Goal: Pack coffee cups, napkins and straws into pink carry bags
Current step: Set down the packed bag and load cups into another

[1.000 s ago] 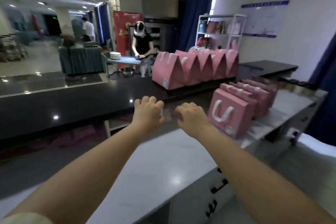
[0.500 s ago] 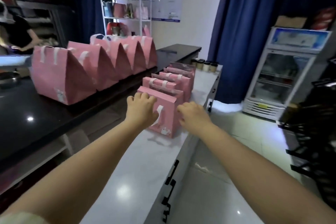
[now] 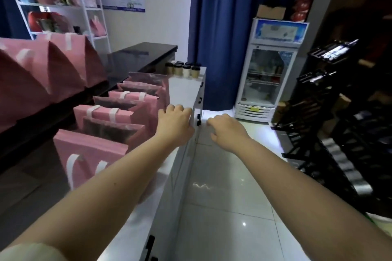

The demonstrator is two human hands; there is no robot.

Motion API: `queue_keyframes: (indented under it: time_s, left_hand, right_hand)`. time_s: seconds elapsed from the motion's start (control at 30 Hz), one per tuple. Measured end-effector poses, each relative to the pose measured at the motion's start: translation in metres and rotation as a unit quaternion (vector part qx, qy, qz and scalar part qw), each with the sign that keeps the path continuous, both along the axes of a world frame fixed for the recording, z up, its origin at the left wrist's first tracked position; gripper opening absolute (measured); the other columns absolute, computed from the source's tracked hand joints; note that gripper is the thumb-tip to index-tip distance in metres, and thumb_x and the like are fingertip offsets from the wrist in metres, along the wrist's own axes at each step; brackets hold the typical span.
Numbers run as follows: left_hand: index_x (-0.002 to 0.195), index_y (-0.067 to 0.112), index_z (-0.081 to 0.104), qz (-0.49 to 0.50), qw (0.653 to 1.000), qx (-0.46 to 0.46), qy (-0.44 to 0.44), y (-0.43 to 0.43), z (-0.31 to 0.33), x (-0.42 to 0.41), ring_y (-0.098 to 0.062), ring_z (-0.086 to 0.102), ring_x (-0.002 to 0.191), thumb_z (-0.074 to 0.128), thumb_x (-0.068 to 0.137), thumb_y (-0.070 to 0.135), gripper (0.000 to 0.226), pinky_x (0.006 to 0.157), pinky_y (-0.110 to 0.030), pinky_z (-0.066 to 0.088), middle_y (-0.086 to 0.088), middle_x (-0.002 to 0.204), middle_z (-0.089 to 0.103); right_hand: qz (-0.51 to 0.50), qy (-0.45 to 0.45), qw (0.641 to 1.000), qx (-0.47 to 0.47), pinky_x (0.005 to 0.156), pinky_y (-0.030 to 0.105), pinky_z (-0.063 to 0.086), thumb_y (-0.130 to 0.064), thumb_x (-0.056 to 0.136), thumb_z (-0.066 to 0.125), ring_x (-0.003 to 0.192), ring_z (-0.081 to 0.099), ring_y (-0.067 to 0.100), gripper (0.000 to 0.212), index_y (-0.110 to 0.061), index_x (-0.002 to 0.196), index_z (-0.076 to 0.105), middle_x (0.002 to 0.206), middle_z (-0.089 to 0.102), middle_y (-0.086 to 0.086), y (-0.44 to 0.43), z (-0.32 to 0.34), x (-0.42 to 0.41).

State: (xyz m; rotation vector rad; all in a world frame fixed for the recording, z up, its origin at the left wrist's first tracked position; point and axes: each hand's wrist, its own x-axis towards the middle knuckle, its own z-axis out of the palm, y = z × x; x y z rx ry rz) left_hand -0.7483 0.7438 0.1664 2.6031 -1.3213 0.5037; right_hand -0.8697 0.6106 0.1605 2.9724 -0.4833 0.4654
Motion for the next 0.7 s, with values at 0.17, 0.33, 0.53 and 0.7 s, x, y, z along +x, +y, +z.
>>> queue_keyframes:
  time_s: [0.17,0.33,0.53,0.7]
  left_hand:
    - [0.127,0.022,0.051,0.015,0.998,0.039,-0.036,-0.106,0.021,0.054,-0.032,0.045,0.115,0.054,0.087,0.034,0.042,0.091,-0.044,0.036,-0.007,0.126,0.053]
    - [0.126,0.022,0.052,0.082,0.993,0.004,-0.082,-0.179,0.066,0.139,-0.032,0.046,0.112,0.057,0.084,0.037,0.045,0.09,-0.045,0.036,-0.007,0.12,0.054]
    - [0.125,0.025,0.053,0.124,0.992,0.018,-0.035,-0.245,0.025,0.21,-0.029,0.047,0.111,0.057,0.083,0.035,0.043,0.089,-0.043,0.036,-0.003,0.119,0.055]
    - [0.122,0.023,0.052,0.147,0.987,0.049,-0.042,-0.284,0.023,0.306,-0.029,0.042,0.109,0.055,0.083,0.032,0.04,0.086,-0.042,0.034,-0.003,0.117,0.051]
  right_hand:
    - [0.029,-0.002,0.999,-0.022,0.079,0.037,0.044,-0.017,0.086,0.052,0.101,0.05,0.026,0.029,-0.019,0.115,0.059,0.109,0.062,0.002,-0.109,-0.001,0.036]
    - [0.056,-0.078,0.995,-0.011,0.077,0.031,0.035,-0.019,0.089,0.056,0.102,0.047,0.023,0.027,-0.022,0.116,0.061,0.11,0.06,-0.002,-0.209,0.02,0.108]
    - [0.1,-0.064,0.992,0.045,0.093,0.034,0.035,-0.022,0.091,0.056,0.114,0.043,0.024,0.03,-0.021,0.12,0.059,0.12,0.057,-0.001,-0.274,0.009,0.22]
    - [0.157,-0.074,0.984,0.046,0.099,0.033,0.03,-0.024,0.091,0.057,0.122,0.038,0.022,0.028,-0.024,0.119,0.06,0.122,0.054,-0.004,-0.324,0.015,0.333]
